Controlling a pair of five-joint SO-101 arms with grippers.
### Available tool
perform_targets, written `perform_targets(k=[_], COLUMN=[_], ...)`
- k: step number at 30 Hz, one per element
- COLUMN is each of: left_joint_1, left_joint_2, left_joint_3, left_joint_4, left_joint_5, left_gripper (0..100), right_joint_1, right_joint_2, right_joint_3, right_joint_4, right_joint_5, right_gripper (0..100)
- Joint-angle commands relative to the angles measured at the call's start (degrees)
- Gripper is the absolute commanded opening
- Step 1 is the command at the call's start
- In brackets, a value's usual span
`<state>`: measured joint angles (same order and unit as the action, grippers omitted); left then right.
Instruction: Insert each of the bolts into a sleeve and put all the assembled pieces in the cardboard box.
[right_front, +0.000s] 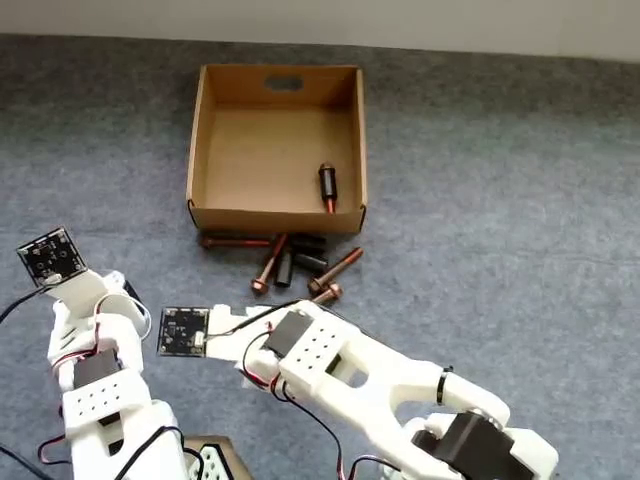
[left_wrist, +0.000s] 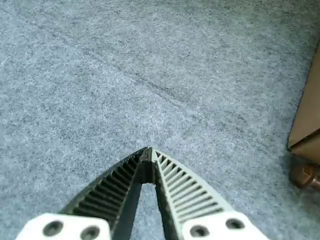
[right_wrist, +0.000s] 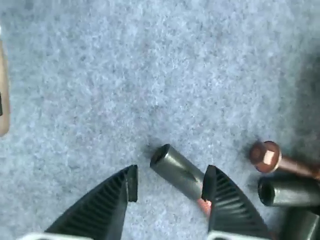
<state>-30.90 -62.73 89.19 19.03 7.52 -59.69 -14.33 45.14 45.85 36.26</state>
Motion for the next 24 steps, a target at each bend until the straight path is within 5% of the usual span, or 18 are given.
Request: perform_targets(k=[1,24], left_joint_1=[-0.3,-0.3], left_joint_2=[-1.0,-1.0], left_joint_3=[-2.9,-2.9], left_joint_4=[-1.1,-1.1], left_joint_5=[0.2,0.2], left_gripper=[1,1], right_joint_1=[-0.3,2.9], right_joint_2=[0.0,16.0], right_joint_3=[-2.1,-7.5], right_joint_4=[0.3,0.3], right_joint_5=[3.4,5.4], right_gripper=[20.3,20.2])
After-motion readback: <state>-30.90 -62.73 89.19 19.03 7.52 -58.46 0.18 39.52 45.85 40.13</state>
